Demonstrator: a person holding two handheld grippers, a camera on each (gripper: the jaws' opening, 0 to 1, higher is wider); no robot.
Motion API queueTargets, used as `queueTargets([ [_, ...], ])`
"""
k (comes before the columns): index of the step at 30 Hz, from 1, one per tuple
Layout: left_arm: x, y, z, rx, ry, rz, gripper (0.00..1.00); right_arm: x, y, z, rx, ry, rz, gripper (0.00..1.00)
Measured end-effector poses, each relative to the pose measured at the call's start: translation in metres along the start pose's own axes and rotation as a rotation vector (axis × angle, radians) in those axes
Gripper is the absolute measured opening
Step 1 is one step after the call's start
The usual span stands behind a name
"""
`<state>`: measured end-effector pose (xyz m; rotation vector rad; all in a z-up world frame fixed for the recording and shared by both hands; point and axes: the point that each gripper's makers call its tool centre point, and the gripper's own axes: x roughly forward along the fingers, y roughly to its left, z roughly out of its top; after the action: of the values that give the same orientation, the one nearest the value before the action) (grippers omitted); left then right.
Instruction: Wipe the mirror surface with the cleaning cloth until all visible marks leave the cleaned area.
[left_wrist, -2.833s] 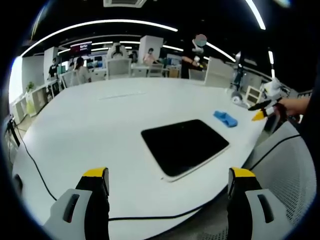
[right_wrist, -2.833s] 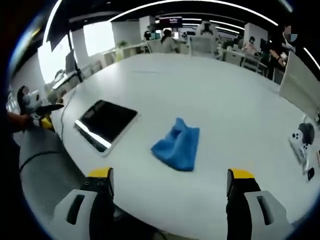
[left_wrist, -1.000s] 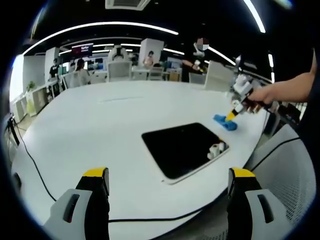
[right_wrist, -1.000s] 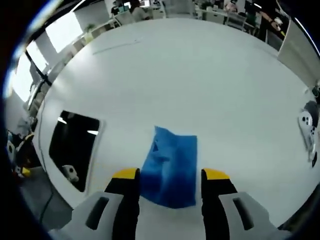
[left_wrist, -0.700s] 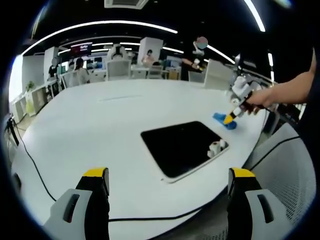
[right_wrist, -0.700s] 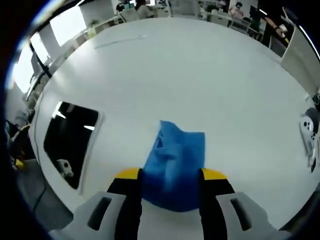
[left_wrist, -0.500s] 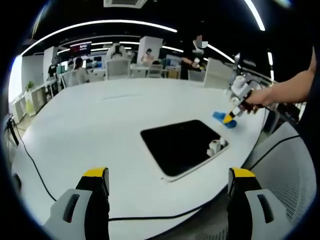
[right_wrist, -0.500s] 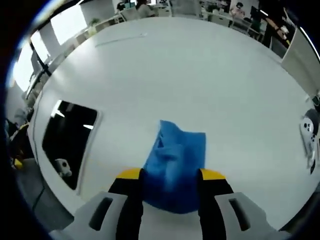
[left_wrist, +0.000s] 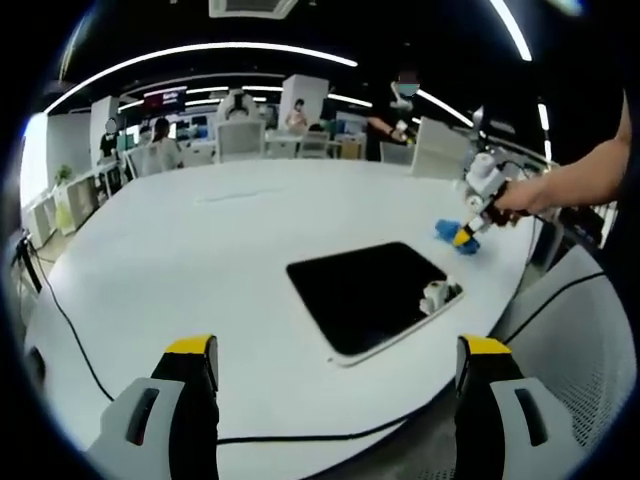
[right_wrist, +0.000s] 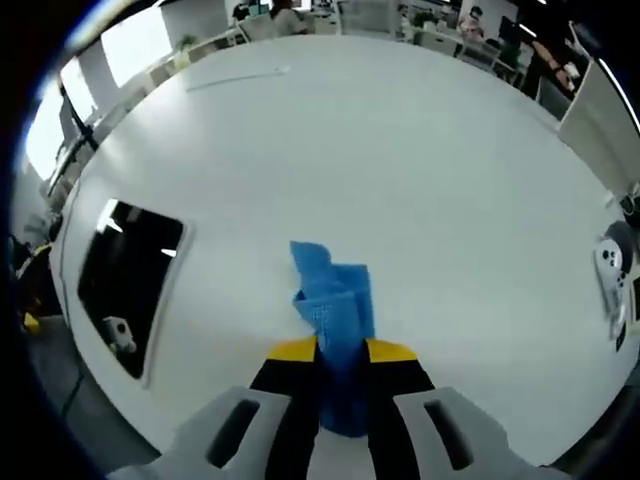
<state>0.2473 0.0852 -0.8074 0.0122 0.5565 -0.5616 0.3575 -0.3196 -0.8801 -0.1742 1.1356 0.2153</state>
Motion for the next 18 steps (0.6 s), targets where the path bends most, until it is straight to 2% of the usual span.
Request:
queueTargets([
  [2,0.0,0.001,-0.002,0.0,0.01,0.007,0.99,0.0,0.001,0.0,-0.046,-0.001,0.004,0.07],
  [7,0.0,0.005,-0.005,0.012,0.029,0.03,1.0,-0.001,0.002,0.0,-0.035,-0.006,0.015,0.05],
  [9,-0.002,0.013,-0.007,0.014,0.037,0.072,1.0,-0.001,0.001,-0.001,-0.021,-0.015,0.041,0.04],
  [11,-0.003,0.021,-0.001,0.038,0.0,0.116,1.0,-0.001,0.001,-0.002,0.006,-0.022,0.07,0.04],
  [13,-0.001,0.015,-0.014,0.003,0.065,0.07,1.0,-0.001,0.0,-0.002,0.017,-0.032,0.087,0.03],
  [14,-0.001,0.017,-0.017,0.013,0.08,0.077,1.0,-0.002,0.001,-0.002,0.013,-0.037,0.092,0.03],
  [18,-0.001,0.019,-0.012,0.025,0.048,0.09,1.0,-0.002,0.002,-0.004,0.004,-0.066,0.093,0.03],
])
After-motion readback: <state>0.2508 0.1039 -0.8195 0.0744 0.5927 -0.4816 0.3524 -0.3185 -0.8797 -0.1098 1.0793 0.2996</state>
